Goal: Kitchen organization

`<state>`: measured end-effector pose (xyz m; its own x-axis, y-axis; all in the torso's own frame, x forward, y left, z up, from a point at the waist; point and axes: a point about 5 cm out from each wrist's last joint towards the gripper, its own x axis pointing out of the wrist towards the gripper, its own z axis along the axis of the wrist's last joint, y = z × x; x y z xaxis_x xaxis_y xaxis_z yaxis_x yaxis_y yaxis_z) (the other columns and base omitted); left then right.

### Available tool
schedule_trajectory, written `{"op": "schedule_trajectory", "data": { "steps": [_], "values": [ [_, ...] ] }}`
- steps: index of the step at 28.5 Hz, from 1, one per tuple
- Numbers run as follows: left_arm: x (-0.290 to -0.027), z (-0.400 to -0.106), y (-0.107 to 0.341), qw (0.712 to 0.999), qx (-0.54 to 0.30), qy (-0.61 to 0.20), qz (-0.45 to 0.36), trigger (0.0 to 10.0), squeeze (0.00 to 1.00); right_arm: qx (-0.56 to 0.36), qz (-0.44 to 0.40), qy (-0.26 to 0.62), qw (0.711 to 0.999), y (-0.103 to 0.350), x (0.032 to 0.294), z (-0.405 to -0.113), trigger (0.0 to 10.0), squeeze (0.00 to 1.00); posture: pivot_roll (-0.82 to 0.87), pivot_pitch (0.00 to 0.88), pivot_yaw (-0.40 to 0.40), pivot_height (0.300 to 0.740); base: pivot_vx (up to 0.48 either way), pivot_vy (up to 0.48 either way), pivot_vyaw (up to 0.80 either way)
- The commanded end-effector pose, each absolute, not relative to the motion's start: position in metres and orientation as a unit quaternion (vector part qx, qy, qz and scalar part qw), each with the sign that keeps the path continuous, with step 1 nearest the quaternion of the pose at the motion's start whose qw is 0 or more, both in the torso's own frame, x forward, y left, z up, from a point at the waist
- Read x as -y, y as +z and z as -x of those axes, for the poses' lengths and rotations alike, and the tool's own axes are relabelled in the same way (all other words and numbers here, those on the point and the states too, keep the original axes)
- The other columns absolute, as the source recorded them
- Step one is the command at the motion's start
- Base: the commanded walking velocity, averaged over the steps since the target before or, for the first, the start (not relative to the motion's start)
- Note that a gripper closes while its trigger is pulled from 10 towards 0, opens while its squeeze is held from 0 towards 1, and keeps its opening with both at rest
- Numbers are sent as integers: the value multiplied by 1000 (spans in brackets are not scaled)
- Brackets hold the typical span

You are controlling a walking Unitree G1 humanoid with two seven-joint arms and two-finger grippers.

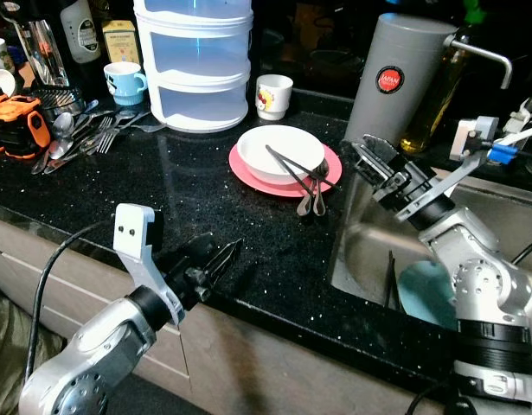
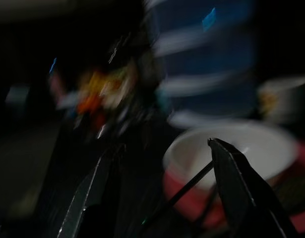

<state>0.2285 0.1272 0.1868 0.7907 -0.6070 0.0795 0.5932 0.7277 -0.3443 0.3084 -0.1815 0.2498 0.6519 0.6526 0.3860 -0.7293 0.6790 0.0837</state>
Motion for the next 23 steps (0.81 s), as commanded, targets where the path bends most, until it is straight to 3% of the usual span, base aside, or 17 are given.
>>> {"op": "schedule_trajectory", "data": {
  "steps": [1,7,23],
  "values": [
    [-125,-228,188,929,-15,-325,177,10000,0,127,-80,426,892,239,167,-302,10000,0,104,0,-12,740,0,0,0],
    [-125,-228,188,928,-15,-327,177,10000,0,85,15,418,905,224,159,-304,10000,0,103,0,-12,740,0,0,0],
    [-124,-228,188,928,-14,-326,178,10000,0,121,20,351,928,237,165,-314,10000,0,101,0,-13,740,0,0,0]
  ]
}}
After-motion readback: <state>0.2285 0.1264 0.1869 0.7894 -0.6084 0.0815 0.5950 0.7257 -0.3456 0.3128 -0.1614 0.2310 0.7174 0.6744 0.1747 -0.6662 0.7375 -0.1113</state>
